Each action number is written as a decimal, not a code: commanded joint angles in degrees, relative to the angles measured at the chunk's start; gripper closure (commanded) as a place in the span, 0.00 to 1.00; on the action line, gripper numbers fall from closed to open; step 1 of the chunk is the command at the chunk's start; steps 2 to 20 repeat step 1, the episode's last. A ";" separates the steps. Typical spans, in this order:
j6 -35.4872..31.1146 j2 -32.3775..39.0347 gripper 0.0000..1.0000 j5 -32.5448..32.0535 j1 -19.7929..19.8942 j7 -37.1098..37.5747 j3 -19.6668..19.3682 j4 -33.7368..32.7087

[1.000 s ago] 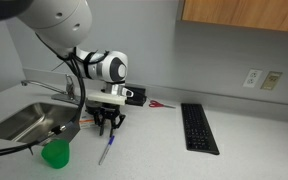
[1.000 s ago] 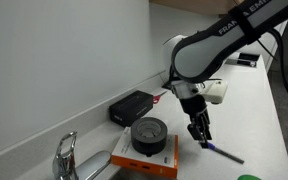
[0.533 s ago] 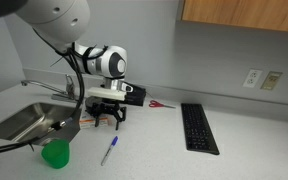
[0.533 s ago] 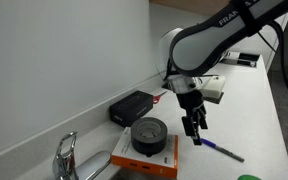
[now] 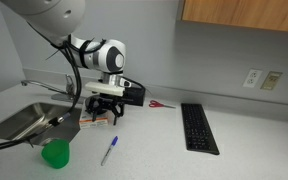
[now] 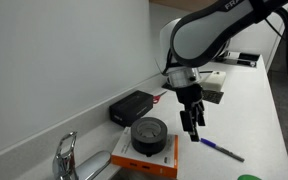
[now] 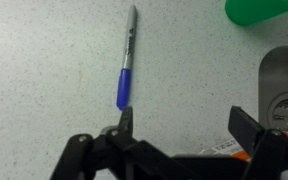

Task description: Put the marker in the cup on the counter

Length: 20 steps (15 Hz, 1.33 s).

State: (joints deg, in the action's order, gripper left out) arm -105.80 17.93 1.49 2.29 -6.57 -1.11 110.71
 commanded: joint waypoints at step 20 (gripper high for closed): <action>0.10 -0.11 0.00 0.03 0.11 0.00 0.14 -0.06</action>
